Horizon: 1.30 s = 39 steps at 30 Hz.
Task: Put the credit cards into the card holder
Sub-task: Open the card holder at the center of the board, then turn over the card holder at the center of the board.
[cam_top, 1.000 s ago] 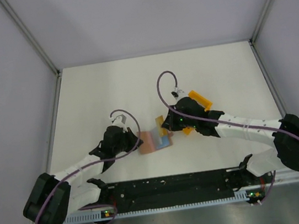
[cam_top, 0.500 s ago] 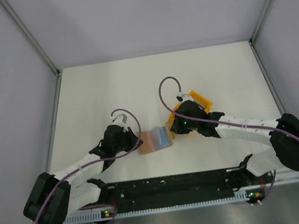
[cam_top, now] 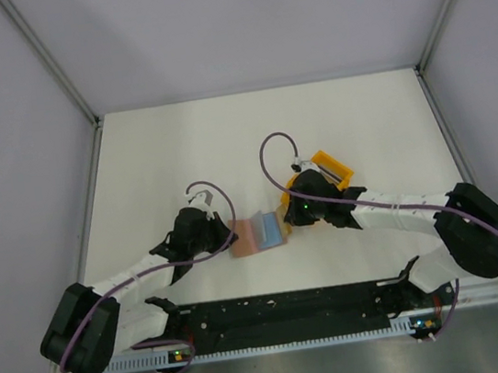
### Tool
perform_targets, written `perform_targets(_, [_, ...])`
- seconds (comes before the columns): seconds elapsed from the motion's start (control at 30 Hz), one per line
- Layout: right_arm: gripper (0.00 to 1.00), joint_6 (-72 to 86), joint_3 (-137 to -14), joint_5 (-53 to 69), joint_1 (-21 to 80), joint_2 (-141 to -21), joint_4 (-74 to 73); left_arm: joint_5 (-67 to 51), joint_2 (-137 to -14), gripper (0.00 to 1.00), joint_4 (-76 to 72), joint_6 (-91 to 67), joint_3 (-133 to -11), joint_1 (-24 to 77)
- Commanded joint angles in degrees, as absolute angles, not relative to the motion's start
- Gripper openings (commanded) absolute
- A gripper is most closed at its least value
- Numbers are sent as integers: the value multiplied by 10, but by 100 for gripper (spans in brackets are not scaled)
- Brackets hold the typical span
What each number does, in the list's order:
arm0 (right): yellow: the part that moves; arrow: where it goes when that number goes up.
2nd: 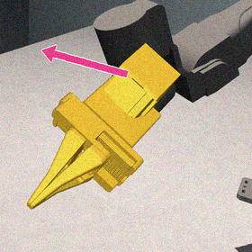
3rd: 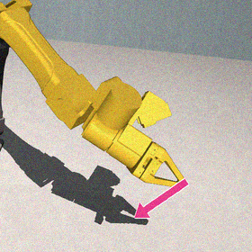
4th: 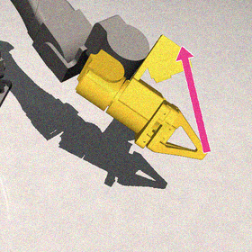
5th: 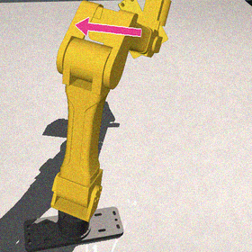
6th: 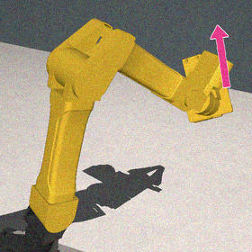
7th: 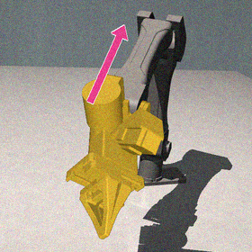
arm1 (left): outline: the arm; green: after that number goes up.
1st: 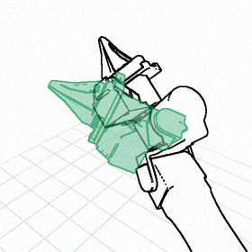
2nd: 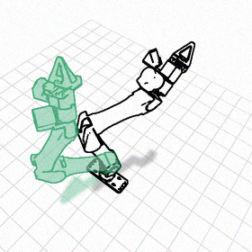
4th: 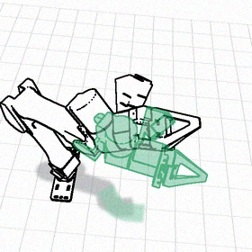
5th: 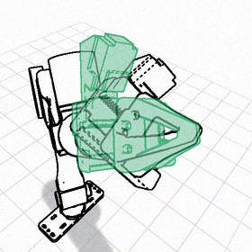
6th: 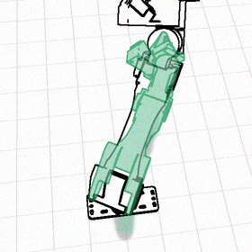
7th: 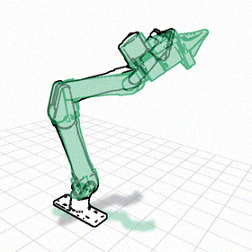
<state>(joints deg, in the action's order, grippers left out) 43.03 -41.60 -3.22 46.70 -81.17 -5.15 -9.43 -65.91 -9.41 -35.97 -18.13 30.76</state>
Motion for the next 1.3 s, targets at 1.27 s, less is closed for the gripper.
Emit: perform_targets(1.27, [0,416,-514,3,535,-845,-16,-96,-665,0,-105,-349,-200,307])
